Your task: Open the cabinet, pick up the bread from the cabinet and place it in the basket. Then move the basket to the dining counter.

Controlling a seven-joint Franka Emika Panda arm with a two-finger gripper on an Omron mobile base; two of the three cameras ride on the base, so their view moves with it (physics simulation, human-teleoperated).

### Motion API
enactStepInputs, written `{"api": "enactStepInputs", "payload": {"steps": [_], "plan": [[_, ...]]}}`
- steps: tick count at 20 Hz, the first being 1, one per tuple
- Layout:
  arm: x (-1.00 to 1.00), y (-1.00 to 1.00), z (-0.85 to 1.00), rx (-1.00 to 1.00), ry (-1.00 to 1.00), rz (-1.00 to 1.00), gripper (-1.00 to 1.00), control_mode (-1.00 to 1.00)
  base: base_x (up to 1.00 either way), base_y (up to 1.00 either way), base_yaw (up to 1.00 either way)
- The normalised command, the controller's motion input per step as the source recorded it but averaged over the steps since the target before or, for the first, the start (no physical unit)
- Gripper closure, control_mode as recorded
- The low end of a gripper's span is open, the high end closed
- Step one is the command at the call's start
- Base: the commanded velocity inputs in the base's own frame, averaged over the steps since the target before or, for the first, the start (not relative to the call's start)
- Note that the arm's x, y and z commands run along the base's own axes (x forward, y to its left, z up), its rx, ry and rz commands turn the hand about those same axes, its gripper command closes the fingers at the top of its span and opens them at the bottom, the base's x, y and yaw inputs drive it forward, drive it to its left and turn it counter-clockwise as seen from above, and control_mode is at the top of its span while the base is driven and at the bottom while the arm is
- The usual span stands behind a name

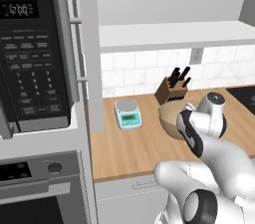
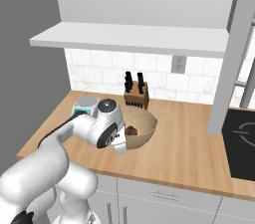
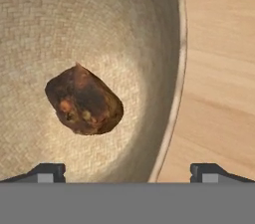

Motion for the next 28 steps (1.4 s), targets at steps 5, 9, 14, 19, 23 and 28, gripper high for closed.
{"api": "enactStepInputs", "payload": {"steps": [5, 9, 14, 19, 23, 28], "plan": [[0.06, 0.00, -0.21, 0.04, 0.00, -0.04, -1.00, -1.00, 0.00, 0.00, 0.00], [0.00, 0.00, -0.20, 0.04, 0.00, -0.02, 1.00, -1.00, 0.00, 0.00, 0.00], [-0.09, 0.00, -0.08, 0.07, 0.03, -0.01, 1.00, -1.00, 0.00, 0.00, 0.00], [-0.38, 0.00, 0.04, 0.04, 0.00, 0.00, 1.00, -1.00, 0.00, 0.00, 0.00], [-0.32, 0.00, 0.25, 0.00, -0.01, 0.00, 1.00, -1.00, 0.00, 0.00, 0.00], [-0.43, 0.02, 0.77, 0.00, -0.03, 0.00, 1.00, -1.00, 0.00, 0.00, 0.00]]}}
